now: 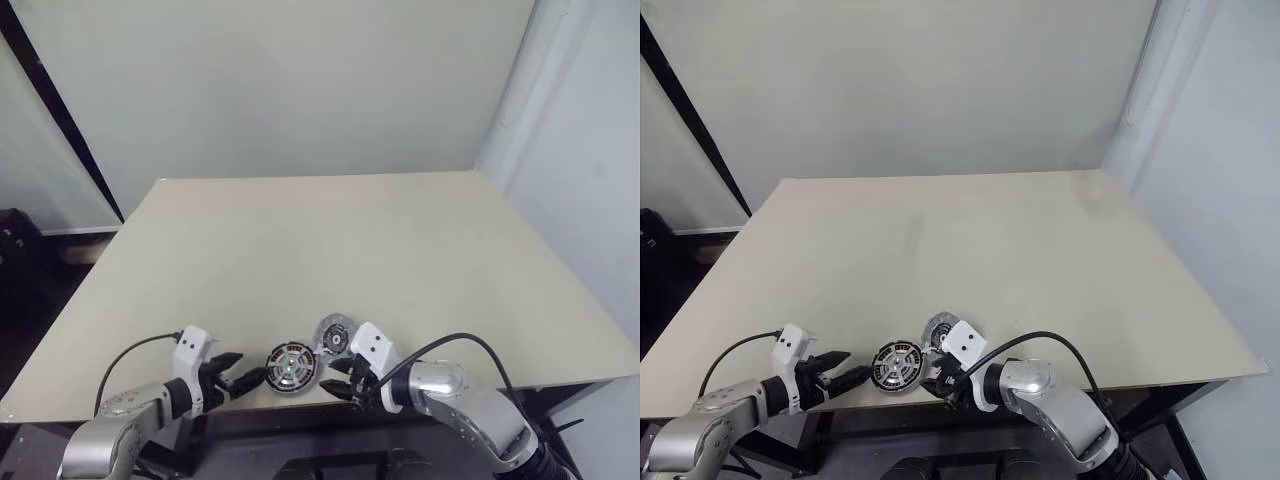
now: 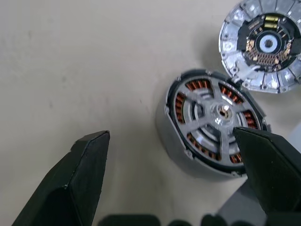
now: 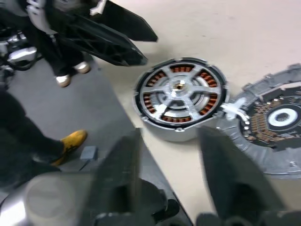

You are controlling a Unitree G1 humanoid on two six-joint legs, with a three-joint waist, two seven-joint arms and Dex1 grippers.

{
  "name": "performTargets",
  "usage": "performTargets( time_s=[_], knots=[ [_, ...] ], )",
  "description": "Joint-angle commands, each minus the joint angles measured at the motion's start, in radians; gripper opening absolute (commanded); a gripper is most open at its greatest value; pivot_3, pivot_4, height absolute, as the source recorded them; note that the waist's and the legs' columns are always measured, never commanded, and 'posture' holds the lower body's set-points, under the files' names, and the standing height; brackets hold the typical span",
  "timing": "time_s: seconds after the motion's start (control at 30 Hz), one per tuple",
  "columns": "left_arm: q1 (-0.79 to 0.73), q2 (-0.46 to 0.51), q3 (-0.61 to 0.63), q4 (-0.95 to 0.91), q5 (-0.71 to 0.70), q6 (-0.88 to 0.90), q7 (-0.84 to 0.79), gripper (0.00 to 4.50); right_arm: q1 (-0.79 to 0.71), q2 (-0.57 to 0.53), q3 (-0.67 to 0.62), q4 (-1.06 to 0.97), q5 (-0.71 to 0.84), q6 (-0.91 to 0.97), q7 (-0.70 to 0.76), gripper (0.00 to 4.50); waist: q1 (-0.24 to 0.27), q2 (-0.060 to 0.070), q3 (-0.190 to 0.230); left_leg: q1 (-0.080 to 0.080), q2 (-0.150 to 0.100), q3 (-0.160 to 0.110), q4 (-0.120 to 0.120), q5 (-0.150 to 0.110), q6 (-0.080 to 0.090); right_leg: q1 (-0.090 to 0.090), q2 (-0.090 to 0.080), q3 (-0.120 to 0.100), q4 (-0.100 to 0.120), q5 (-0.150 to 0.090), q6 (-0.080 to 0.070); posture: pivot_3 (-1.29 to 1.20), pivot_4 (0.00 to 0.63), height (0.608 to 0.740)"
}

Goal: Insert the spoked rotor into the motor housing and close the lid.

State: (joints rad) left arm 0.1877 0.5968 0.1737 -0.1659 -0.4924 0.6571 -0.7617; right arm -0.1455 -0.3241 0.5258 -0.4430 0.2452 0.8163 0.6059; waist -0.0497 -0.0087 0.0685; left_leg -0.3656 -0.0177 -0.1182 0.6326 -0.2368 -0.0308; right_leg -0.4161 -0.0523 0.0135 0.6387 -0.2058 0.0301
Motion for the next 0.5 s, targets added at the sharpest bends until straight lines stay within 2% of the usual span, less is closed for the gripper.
performTargets(
  time_s=[0.03, 0.13, 0.5],
  knots=[
    [-0.004, 0.019, 0.020, -0.038, -0.014, 0.002, -0.006, 4.50, -0.028, 0.002, -0.011, -0.040, 0.021, -0.022, 0.020, 3.44, 0.000, 0.000, 0.000, 0.000, 0.000, 0.000, 0.000, 0.000, 0.000, 0.000, 0.000, 0.000, 0.000, 0.000, 0.000, 0.00, 0.000, 0.740],
    [0.001, 0.033, 0.016, -0.043, -0.010, 0.014, -0.011, 4.50, -0.038, 0.002, -0.006, -0.032, 0.014, -0.025, 0.022, 4.49, 0.000, 0.000, 0.000, -0.001, 0.000, 0.000, 0.000, 0.000, 0.000, 0.000, 0.000, 0.000, 0.000, 0.000, 0.000, 0.00, 0.000, 0.740],
    [0.003, 0.029, 0.022, -0.036, 0.011, -0.050, -0.009, 4.50, -0.042, -0.041, 0.005, -0.019, -0.015, -0.052, 0.027, 4.49, 0.000, -0.001, -0.001, -0.008, 0.000, 0.000, 0.001, 0.001, 0.001, -0.007, 0.000, 0.000, 0.001, 0.000, 0.000, 0.00, 0.000, 0.740]
  ],
)
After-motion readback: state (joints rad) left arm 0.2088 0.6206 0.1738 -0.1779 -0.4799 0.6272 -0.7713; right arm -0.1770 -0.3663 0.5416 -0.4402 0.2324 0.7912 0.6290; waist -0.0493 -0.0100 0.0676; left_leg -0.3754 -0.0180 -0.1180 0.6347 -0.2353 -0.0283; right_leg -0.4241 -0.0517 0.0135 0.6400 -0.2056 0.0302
